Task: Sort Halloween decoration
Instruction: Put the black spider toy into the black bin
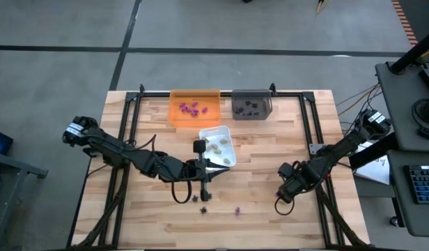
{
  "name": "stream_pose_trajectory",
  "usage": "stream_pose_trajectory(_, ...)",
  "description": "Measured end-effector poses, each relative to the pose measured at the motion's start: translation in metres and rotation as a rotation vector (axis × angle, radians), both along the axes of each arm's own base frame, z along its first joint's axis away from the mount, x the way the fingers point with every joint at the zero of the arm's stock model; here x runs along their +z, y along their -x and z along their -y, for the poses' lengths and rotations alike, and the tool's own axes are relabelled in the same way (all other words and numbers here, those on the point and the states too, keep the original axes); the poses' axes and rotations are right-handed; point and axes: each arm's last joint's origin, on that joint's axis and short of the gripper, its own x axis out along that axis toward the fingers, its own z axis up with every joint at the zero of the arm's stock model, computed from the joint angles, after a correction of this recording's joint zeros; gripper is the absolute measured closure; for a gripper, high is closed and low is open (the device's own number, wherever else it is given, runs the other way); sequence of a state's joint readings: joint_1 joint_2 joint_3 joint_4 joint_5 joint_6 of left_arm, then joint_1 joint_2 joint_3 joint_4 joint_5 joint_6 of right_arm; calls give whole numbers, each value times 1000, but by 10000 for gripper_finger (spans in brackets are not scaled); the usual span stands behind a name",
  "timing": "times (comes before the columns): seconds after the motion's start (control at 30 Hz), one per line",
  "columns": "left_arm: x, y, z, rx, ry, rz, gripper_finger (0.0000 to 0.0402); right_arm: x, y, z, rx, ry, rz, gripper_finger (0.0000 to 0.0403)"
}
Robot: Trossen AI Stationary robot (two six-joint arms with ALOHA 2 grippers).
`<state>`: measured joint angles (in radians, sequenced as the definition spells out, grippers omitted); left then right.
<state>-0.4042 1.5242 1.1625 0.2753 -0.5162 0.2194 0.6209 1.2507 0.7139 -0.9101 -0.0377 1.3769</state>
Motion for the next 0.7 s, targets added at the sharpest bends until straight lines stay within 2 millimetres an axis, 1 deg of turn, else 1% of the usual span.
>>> stream_pose_trajectory(0.13,-2,-1,1,0,-2,-6,402,0,-1,0,-40,14,12,371)
stream_pose_trajectory(0.27,-6,-4,2,0,-7,-17,402,0,-1,0,-37,15,14,340)
stream_pose_trajectory(0.37,-8,-5,2,0,-10,-23,402,0,-1,0,-40,13,16,298)
stream_pose_trajectory(0.6,-8,-5,2,0,-9,-22,402,-6,-1,0,-92,31,-4,186)
stream_pose_trajectory(0.7,-8,-5,2,-1,-12,-22,402,-8,-2,0,-118,43,3,148)
